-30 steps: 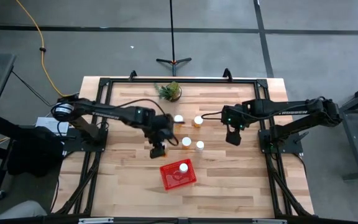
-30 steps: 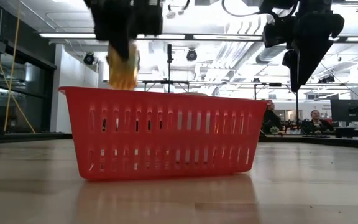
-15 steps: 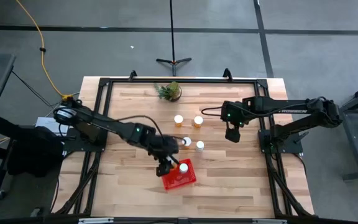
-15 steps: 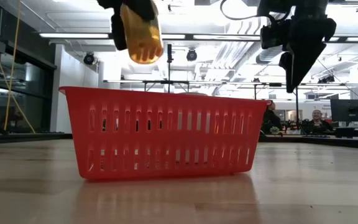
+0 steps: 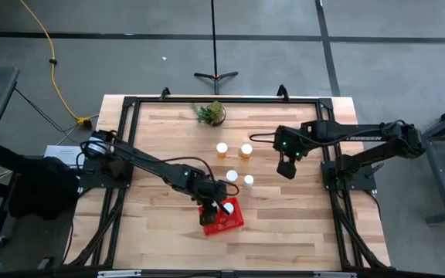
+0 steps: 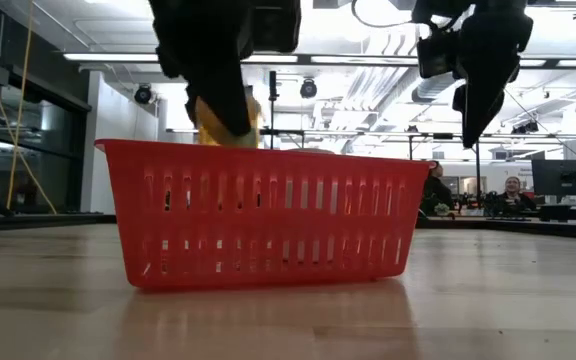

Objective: Pick and place pill bottles into a basket
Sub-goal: Put the top left orange pill bottle into the basket, then put the top right orange pill bottle into the basket

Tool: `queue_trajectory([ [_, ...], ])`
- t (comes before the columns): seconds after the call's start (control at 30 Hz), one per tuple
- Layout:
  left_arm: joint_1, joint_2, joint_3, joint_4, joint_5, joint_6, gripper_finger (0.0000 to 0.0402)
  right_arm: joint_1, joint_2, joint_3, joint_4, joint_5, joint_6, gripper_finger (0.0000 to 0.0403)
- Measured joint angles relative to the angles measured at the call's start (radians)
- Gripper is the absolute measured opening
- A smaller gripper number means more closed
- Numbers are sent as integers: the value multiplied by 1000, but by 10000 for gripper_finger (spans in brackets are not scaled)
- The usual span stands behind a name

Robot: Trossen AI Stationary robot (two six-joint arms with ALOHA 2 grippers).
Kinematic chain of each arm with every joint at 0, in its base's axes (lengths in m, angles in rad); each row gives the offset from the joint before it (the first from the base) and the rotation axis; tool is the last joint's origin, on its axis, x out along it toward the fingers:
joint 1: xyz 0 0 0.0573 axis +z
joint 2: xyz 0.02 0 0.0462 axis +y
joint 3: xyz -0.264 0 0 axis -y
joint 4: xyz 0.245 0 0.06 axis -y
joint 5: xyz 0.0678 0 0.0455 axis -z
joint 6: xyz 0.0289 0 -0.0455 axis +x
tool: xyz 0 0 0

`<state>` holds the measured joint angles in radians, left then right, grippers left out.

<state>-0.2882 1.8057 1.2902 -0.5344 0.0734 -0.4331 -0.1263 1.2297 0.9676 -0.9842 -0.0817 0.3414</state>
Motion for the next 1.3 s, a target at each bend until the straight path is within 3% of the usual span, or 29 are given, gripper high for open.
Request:
queue_trajectory([
  [0.33,0,59,0,-3,-12,67,235,33,0,0,57,-7,50,305],
  [0.6,1,34,1,11,-66,66,294,44,0,0,55,-7,51,305],
  [0.8,1,32,3,16,-66,69,307,44,0,0,54,-7,43,305],
  [1.0,7,30,114,-67,-117,139,298,44,0,0,55,-8,17,305],
  [1.3,101,29,318,-387,-248,270,287,44,0,0,55,-8,-9,305],
])
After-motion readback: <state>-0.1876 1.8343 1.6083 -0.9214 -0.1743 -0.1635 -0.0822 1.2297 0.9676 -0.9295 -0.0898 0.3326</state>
